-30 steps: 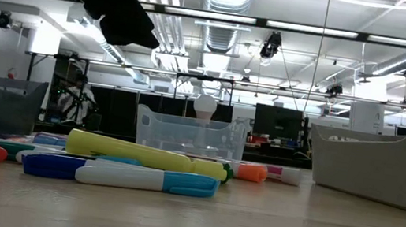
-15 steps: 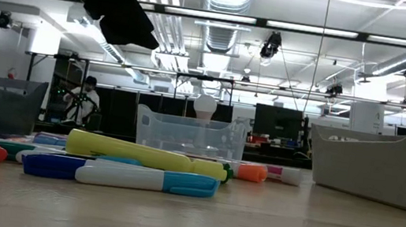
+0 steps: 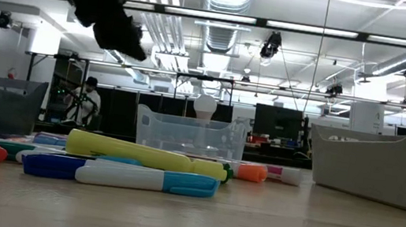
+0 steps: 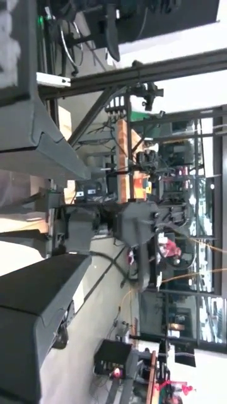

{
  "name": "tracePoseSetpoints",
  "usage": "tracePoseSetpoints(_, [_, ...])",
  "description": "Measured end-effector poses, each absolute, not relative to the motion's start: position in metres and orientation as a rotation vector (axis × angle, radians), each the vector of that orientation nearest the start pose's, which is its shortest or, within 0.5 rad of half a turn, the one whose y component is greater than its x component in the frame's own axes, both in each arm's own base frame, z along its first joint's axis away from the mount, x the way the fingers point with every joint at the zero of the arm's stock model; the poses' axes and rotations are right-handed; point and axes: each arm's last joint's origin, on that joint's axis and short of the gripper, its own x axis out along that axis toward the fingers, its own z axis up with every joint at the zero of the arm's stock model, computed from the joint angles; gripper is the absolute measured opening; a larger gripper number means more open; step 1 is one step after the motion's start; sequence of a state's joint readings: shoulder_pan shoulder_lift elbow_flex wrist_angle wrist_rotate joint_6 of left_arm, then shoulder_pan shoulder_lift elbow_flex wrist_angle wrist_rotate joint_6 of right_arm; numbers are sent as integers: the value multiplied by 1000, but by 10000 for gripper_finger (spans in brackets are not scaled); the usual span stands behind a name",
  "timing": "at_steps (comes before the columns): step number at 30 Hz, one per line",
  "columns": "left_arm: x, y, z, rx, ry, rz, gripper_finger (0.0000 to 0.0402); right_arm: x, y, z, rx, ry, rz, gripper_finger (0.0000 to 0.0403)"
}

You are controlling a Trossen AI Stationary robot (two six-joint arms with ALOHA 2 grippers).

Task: Pick & Place Markers
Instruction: Put the pink highlighter into the gray bin

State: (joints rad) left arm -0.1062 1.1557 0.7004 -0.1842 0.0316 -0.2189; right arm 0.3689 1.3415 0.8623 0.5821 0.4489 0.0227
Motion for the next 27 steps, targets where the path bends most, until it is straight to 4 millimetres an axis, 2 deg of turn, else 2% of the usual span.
tracePoseSetpoints(6, [235, -26, 227, -186, 702, -17, 160, 283, 97, 311, 62, -97, -44, 192])
tracePoseSetpoints(14, [242, -26, 215, -75, 770, -5, 160, 282, 98, 311, 63, -100, -36, 192])
tracePoseSetpoints(22, [254, -29, 192, -47, 864, 12, 160, 282, 99, 311, 49, -100, -35, 192])
tracePoseSetpoints(27, [262, -29, 186, -15, 892, 43, 160, 282, 99, 311, 49, -101, -34, 192])
